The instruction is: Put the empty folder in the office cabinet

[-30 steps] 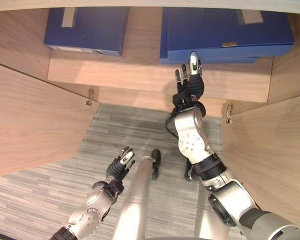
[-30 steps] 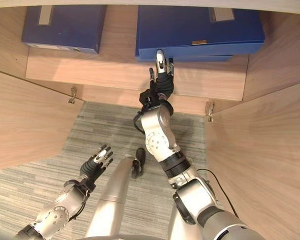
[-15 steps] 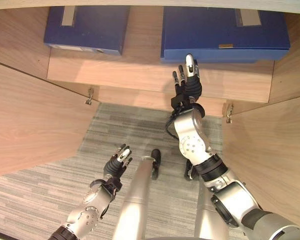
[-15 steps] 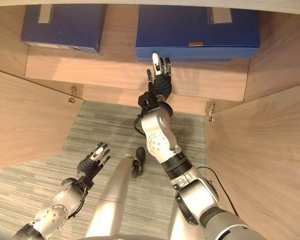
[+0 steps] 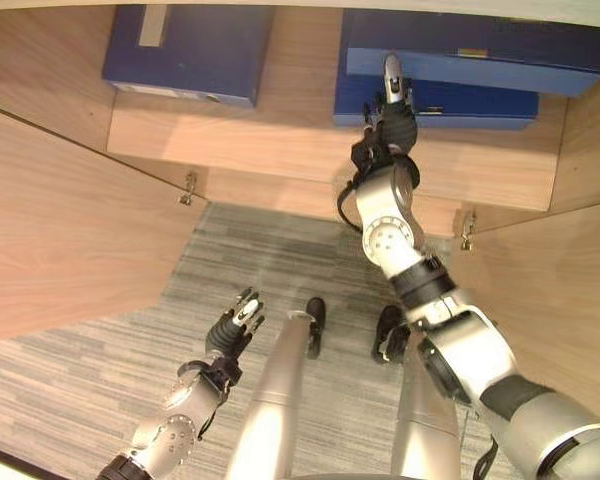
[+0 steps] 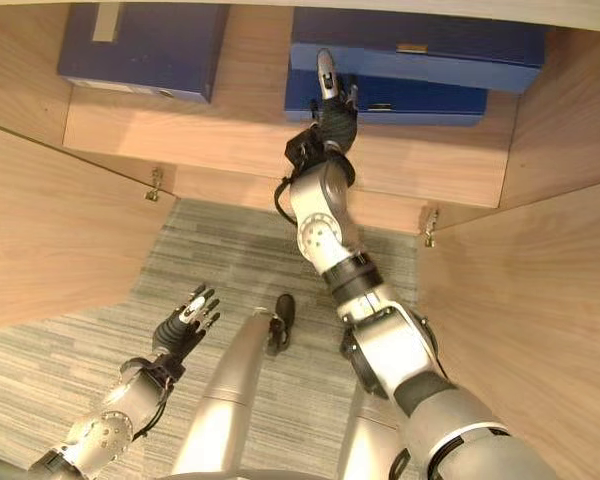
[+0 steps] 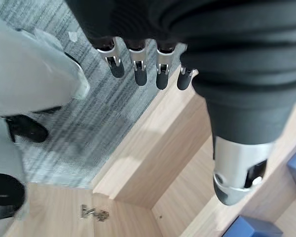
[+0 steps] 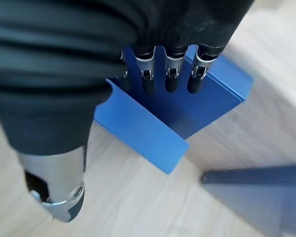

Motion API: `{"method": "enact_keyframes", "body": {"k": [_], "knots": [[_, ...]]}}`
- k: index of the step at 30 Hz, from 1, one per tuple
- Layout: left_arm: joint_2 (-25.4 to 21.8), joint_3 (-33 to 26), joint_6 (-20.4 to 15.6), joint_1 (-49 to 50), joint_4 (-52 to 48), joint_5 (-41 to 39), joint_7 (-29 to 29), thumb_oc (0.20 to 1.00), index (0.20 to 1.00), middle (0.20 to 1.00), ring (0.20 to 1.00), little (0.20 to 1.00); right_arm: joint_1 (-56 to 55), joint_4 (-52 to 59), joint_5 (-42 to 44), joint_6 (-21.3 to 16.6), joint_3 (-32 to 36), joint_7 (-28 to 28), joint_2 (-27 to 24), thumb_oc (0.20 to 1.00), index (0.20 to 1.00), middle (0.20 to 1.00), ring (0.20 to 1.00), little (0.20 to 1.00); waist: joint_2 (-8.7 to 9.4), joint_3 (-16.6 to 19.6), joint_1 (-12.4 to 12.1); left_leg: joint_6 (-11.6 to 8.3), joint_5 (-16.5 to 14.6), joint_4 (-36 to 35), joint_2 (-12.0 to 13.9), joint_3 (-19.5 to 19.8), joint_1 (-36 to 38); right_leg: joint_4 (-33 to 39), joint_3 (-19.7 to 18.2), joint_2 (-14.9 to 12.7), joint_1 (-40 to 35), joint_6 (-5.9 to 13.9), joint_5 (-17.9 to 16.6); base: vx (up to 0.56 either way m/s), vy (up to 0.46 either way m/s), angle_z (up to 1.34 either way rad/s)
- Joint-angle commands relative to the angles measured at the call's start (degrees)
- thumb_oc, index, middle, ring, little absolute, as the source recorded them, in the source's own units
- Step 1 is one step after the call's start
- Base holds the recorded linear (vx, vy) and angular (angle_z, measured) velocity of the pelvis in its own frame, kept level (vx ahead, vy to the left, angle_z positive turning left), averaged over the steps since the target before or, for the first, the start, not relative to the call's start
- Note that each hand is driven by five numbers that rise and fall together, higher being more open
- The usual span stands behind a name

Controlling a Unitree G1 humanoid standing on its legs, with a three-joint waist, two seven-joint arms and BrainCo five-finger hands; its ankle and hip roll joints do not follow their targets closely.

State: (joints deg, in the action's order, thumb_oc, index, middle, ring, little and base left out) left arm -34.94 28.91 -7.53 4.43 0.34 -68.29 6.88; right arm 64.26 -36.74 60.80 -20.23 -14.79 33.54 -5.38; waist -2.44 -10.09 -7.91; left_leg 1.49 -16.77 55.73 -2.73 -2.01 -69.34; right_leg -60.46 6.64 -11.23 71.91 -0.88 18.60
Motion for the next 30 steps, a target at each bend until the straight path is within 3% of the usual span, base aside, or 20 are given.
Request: {"method": "enact_keyframes", "body": {"k": [1, 6, 9, 11, 13, 15, 23, 30], "knots": [[-3.9, -0.2, -1.4, 1.5, -2.6, 0.7, -2.1, 1.000, 1.000, 1.000, 1.000, 1.000, 4.8, 2.9, 0.1, -1.3, -1.4, -4.2, 0.7, 1.000, 1.000, 1.000, 1.000, 1.000, 0.87, 1.0, -0.9, 2.84, 0.6, -5.3, -1.2, 0.4, -1.3, 3.7, 0.8, 0.2, -2.4, 0.98, -1.1, 0.00, 0.000, 0.00], [-3.0, 0.4, -1.1, -0.2, -1.9, 1.3, -0.8, 1.000, 1.000, 1.000, 1.000, 1.000, 1.1, 6.9, -0.5, -1.4, -2.4, -3.8, 1.9, 1.000, 1.000, 1.000, 1.000, 1.000, 1.07, 0.8, 0.0, 2.83, 0.6, -5.4, -1.1, 0.4, -1.3, 4.1, 0.7, 0.5, -2.6, 0.91, -1.2, 0.00, 0.000, 0.00], [-2.0, 0.3, -0.5, -0.9, -1.7, 2.0, 0.8, 1.000, 1.000, 1.000, 1.000, 1.000, -7.0, 15.7, -2.5, 0.4, -6.6, -3.9, 2.0, 1.000, 1.000, 1.000, 1.000, 1.000, 1.16, 0.6, 0.8, 2.81, 0.7, -5.6, -1.0, 0.3, -1.4, 4.3, 0.9, 0.7, -2.5, 0.88, -1.4, 0.00, 0.000, 0.00], [-1.5, -1.1, 0.1, -0.4, -2.5, 3.6, 1.9, 1.000, 1.000, 1.000, 1.000, 1.000, -16.0, 26.2, -9.0, 7.5, -15.0, -6.0, -3.9, 1.000, 1.000, 1.000, 1.000, 1.000, 1.44, 0.3, 1.9, 2.67, 1.2, -6.0, -1.0, 0.5, -1.5, 4.6, 1.0, 0.7, -2.4, 0.95, -1.8, 0.00, -0.031, 0.00], [-2.1, -3.0, 0.1, 1.5, -3.9, 4.9, 1.6, 1.000, 1.000, 1.000, 1.000, 1.000, -18.0, 29.2, -17.7, 12.8, -17.5, -7.8, -10.2, 1.000, 1.000, 1.000, 1.000, 1.000, 1.65, 0.3, 2.4, 2.68, 1.2, -6.2, -0.8, 0.6, -1.3, 4.7, 1.2, 0.6, -2.5, 1.14, -1.8, 0.00, 0.000, 0.00], [-2.7, -3.9, 0.0, 2.2, -4.6, 5.5, 1.4, 1.000, 1.000, 1.000, 1.000, 1.000, -17.4, 28.5, -22.2, 14.9, -17.8, -8.4, -12.9, 1.000, 1.000, 1.000, 1.000, 1.000, 1.73, 0.3, 2.7, 2.71, 1.2, -6.3, -0.6, 0.7, -1.2, 4.9, 1.3, 0.5, -2.6, 1.30, -1.8, 0.00, 0.000, 0.00], [-3.4, -5.7, -0.2, 4.3, -5.7, 6.5, 1.0, 1.000, 1.000, 1.000, 1.000, 1.000, -16.2, 26.0, -34.8, 18.2, -15.2, -7.7, -15.6, 1.000, 1.000, 1.000, 1.000, 1.000, 1.84, 0.1, 3.4, 2.97, 1.1, -7.0, -0.4, 0.4, -0.8, 5.4, 1.4, 0.6, -2.9, 1.40, -1.9, 0.00, 0.000, 0.00], [-2.6, -6.2, -0.4, 4.4, -4.8, 7.2, 0.5, 1.000, 1.000, 1.000, 1.000, 1.000, -15.5, 24.4, -37.8, 18.5, -14.1, -7.8, -14.5, 1.000, 1.000, 1.000, 1.000, 1.000, 1.95, 0.0, 3.8, 3.03, 1.1, -7.4, -0.3, 0.3, -0.6, 5.8, 1.2, 0.8, -3.0, 1.26, -1.8, 0.00, 0.002, -0.01]]}}
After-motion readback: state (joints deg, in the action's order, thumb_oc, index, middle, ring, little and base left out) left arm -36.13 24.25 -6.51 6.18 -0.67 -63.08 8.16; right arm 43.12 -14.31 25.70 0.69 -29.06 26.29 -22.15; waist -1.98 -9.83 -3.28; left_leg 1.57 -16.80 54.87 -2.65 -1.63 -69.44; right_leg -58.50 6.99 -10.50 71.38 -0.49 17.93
